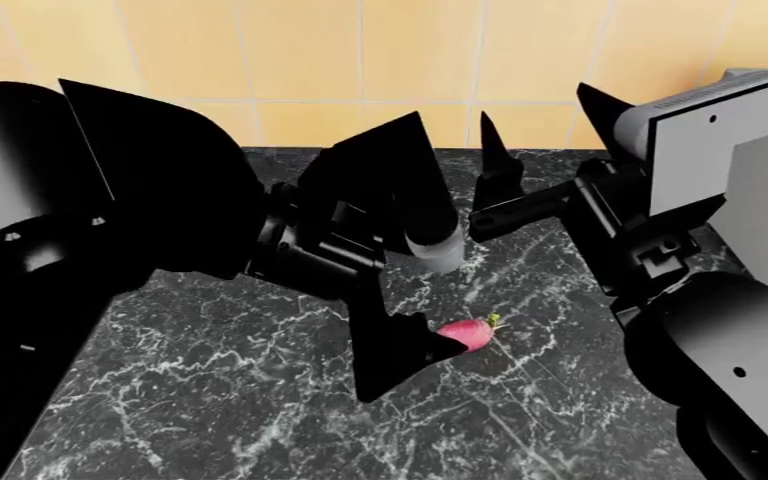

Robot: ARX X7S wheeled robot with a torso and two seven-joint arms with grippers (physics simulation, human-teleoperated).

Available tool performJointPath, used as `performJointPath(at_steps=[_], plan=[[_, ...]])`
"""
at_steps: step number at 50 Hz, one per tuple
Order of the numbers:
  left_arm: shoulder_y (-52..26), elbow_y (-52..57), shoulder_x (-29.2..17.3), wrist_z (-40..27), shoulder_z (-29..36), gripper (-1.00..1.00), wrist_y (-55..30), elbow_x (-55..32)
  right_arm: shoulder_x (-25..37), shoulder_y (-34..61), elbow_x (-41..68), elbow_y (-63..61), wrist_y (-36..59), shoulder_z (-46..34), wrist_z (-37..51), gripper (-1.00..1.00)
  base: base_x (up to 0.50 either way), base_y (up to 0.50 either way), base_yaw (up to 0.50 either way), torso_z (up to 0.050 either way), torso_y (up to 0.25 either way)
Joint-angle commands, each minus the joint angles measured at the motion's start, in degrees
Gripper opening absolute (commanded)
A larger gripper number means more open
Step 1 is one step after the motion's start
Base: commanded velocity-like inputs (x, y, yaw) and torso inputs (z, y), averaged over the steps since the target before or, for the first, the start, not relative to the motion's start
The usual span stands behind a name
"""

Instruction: Pick the banana, radish from the counter and place them in the cabinet. Then close the cabinet.

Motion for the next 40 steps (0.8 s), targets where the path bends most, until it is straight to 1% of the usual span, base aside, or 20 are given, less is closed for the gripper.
performJointPath(at_steps=[1,25,40], plan=[[-0.28,-3.6,1.8,1.78,3.99,1.0,2.78,4.24,0.18,-3.39,0.2,0.08,-0.1,-1.21,0.06,1.0,0.0,0.0,0.0,0.0,0.0],[-3.68,-13.83,7.58,11.58,14.92,1.0,11.67,14.5,-0.11,-4.46,-0.88,2.08,-2.67,-2.35,-0.72,1.0,0.0,0.0,0.0,0.0,-0.004],[-0.97,-12.04,8.15,11.33,16.86,1.0,11.68,14.02,0.58,-3.39,-0.86,2.8,-2.26,-1.94,-0.42,1.0,0.0,0.0,0.0,0.0,-0.004]])
